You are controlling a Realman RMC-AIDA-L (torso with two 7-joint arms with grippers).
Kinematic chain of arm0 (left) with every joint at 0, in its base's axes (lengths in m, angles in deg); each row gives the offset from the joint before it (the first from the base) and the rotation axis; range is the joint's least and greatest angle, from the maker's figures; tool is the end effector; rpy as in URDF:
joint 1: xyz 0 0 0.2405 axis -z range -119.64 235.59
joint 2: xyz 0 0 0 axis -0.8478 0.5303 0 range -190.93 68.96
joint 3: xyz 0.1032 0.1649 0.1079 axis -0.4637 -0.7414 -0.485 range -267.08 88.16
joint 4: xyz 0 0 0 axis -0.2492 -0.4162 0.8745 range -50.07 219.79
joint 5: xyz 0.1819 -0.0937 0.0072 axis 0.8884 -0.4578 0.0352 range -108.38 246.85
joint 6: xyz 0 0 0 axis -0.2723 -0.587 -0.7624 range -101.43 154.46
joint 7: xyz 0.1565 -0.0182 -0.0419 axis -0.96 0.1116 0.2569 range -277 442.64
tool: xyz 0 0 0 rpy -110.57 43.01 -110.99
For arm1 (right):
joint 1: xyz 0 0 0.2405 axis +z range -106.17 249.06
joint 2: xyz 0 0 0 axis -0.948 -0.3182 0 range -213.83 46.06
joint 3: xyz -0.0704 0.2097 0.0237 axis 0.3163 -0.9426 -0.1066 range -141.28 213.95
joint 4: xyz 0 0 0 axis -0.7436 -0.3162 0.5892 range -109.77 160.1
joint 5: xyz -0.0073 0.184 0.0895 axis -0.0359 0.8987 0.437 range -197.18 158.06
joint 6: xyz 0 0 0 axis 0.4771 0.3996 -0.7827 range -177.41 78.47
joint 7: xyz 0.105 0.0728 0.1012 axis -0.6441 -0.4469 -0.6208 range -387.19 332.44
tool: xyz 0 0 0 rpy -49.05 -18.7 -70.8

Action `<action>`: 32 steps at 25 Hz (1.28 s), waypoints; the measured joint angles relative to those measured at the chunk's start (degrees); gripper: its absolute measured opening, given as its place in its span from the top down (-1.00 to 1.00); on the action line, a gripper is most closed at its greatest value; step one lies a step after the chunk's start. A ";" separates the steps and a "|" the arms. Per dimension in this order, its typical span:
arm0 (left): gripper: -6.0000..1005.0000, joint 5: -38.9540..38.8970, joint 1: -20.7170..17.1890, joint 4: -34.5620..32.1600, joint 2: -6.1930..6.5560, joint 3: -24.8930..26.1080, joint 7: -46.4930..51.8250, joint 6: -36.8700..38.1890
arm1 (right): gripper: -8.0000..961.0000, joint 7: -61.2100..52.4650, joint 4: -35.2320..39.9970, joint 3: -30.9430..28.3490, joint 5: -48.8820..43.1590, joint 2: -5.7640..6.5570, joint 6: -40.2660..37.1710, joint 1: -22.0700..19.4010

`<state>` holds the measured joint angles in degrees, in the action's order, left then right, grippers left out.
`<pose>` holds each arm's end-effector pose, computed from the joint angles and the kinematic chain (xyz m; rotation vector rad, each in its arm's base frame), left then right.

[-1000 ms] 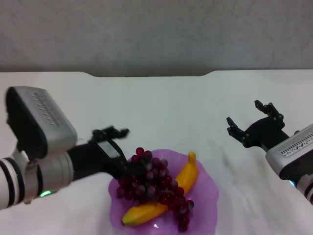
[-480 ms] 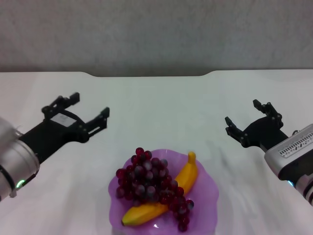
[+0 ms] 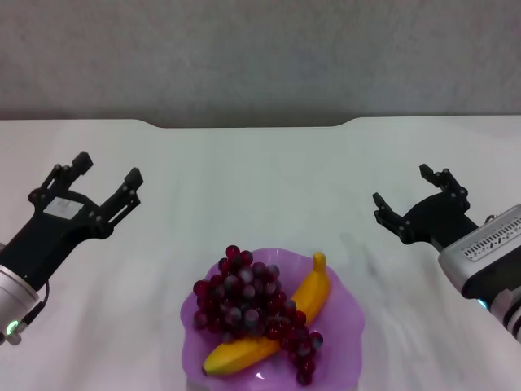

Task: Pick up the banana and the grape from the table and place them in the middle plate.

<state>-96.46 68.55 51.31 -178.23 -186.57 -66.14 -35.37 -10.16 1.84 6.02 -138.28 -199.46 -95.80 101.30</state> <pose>-0.2525 0.3169 0.0052 -1.8814 -0.4860 -0.9249 0.2575 0.3541 -0.0629 -1.9618 0.2979 0.3448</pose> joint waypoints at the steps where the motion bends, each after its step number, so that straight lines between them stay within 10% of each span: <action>1: -0.72 -0.04 0.97 1.85 -0.04 0.36 0.20 -0.36 | -0.83 -0.05 0.01 0.00 0.02 0.00 -0.02 0.02; 20: -0.72 -0.53 12.17 21.84 -0.55 8.32 4.60 -0.26 | -0.83 -3.86 0.24 0.44 0.09 -0.07 -3.98 0.37; 32: -0.72 -0.59 12.76 23.19 -0.32 12.40 4.41 1.78 | -0.83 -8.54 3.50 -1.64 0.60 0.24 -4.56 -0.33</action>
<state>-97.06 81.31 74.50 -178.55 -174.17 -61.73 -33.60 -18.70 5.34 4.38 -137.68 -199.22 -100.37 100.97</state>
